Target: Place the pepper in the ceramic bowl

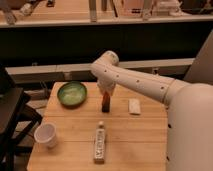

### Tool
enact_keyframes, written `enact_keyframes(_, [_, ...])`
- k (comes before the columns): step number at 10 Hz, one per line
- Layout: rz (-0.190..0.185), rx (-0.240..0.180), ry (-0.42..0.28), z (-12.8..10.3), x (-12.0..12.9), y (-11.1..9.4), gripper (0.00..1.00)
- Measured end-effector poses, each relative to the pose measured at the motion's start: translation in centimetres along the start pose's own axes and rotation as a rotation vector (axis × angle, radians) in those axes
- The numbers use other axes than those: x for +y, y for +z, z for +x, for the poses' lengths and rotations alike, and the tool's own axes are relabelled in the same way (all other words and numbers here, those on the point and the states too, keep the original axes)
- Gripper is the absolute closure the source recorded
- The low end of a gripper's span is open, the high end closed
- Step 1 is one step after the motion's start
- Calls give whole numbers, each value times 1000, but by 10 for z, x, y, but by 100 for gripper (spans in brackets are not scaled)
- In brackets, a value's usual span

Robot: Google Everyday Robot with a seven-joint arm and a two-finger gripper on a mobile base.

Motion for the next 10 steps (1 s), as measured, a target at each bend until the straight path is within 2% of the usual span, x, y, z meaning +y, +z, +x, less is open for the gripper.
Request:
enact_keyframes(1, [5,0,-11,-1,-13,2,98])
enact_keyframes(4, [12,3,-34,2,-25,6,98])
enact_keyframes(9, [28,12,-89,-2,-72,11,98])
enact_keyframes(10, [28,13,-96,-1,-75,13,98])
